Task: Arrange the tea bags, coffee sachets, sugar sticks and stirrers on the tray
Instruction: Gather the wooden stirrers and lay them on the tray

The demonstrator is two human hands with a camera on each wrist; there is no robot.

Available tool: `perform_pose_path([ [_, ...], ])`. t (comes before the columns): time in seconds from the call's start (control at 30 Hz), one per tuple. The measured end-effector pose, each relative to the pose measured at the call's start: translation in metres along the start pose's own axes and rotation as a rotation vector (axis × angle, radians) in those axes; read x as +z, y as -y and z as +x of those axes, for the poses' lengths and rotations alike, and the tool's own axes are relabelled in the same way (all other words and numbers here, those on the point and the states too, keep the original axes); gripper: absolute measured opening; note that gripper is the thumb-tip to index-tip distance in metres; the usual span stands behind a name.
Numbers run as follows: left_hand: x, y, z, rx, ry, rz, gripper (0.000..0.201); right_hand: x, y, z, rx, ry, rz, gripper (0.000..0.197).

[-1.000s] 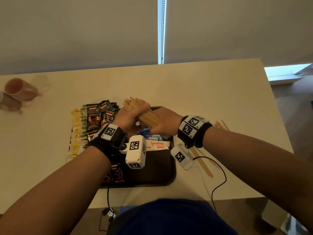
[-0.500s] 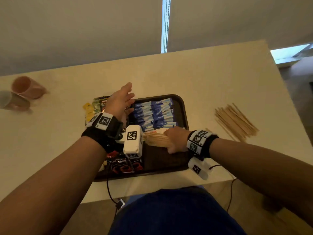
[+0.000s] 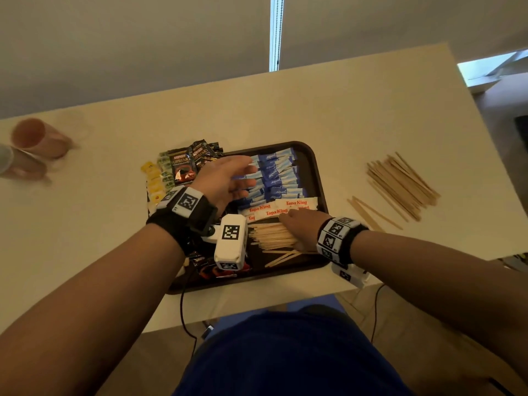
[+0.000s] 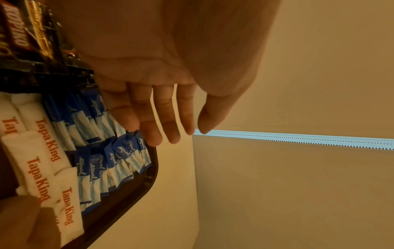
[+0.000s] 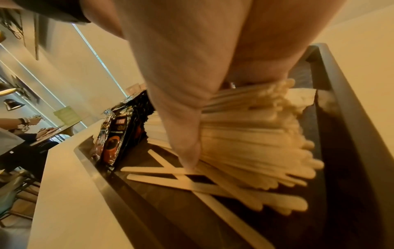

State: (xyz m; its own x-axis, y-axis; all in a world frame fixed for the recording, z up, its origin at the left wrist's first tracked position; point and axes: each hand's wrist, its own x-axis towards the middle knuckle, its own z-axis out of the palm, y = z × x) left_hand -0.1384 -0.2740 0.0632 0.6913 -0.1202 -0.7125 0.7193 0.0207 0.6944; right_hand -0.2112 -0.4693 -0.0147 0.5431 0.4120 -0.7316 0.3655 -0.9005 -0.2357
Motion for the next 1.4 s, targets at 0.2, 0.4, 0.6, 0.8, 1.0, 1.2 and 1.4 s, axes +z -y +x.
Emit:
perform_pose_path([
  [0.2,0.002,-0.004,-0.005,0.018,-0.004,-0.02,0.023,-0.005,0.0,-0.001,-0.035,-0.014,-0.073,0.073],
  [0.4,0.004,-0.004,-0.009,0.033,-0.016,-0.032,0.025,-0.005,0.003,0.001,-0.072,0.005,-0.081,0.066],
  [0.6,0.004,-0.005,-0.009,0.034,-0.018,-0.058,0.03,-0.007,0.0,-0.001,-0.086,-0.004,-0.074,0.066],
  [0.8,0.004,-0.004,-0.009,0.037,-0.02,-0.063,0.029,-0.006,0.001,-0.001,-0.106,-0.013,-0.089,0.06],
  [1.0,0.004,-0.006,-0.01,0.043,-0.021,-0.079,0.024,-0.007,0.004,0.001,-0.157,-0.037,-0.119,0.069],
  [1.2,0.006,-0.007,-0.011,0.052,-0.027,-0.082,0.017,-0.005,0.013,0.004,-0.241,-0.021,-0.218,0.07],
  [1.4,0.01,-0.005,-0.008,0.044,-0.037,-0.069,0.021,-0.006,0.01,0.005,-0.202,-0.024,-0.143,0.068],
])
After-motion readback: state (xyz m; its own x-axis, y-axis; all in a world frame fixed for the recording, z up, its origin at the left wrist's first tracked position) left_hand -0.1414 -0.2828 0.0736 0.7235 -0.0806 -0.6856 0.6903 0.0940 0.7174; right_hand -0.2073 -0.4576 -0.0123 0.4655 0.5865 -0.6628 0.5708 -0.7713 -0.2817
